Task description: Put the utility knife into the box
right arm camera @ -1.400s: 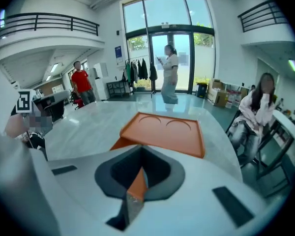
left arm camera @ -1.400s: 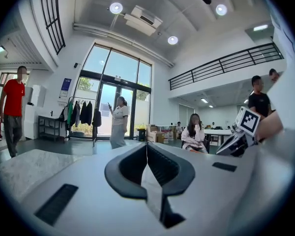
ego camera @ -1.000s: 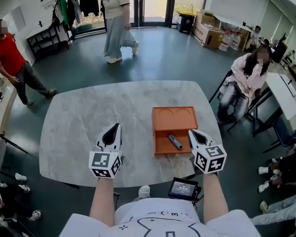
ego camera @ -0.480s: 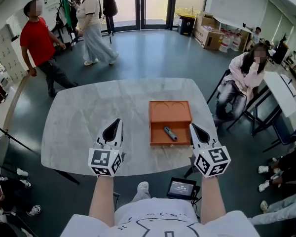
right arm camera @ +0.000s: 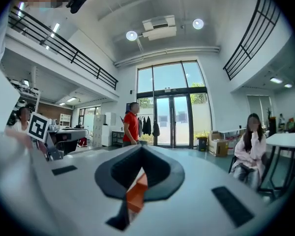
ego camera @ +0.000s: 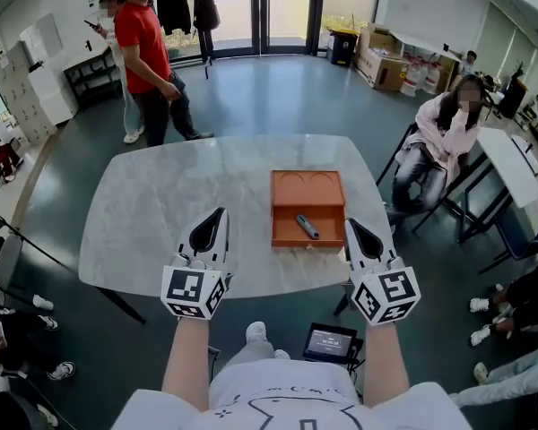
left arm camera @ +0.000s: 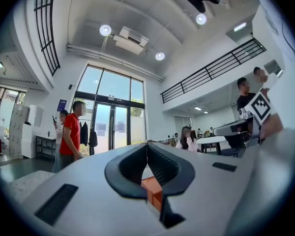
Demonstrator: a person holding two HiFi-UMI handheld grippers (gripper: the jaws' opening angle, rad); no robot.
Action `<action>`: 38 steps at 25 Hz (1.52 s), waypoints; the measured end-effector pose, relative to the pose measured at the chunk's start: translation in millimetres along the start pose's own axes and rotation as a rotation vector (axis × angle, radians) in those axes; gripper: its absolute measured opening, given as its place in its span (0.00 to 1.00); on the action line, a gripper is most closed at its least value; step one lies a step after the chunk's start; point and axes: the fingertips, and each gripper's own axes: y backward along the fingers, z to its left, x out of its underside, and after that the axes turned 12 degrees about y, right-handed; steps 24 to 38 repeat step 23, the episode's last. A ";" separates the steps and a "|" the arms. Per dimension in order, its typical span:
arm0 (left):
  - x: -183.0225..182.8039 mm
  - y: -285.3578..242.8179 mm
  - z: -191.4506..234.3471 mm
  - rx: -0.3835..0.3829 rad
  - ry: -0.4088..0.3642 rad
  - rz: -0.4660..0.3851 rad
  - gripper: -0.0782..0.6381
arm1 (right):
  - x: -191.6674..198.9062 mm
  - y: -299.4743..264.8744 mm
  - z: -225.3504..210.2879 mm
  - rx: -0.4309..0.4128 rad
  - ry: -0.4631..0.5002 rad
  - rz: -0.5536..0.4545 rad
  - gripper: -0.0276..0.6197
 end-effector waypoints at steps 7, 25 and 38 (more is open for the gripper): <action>-8.2 7.3 -12.8 0.023 -0.007 -0.010 0.13 | -3.7 16.8 3.5 0.012 0.020 0.001 0.05; -20.6 14.1 -9.8 0.052 -0.004 -0.017 0.13 | -12.6 14.2 21.5 0.032 0.041 0.015 0.05; -20.6 14.1 -9.8 0.052 -0.004 -0.017 0.13 | -12.6 14.2 21.5 0.032 0.041 0.015 0.05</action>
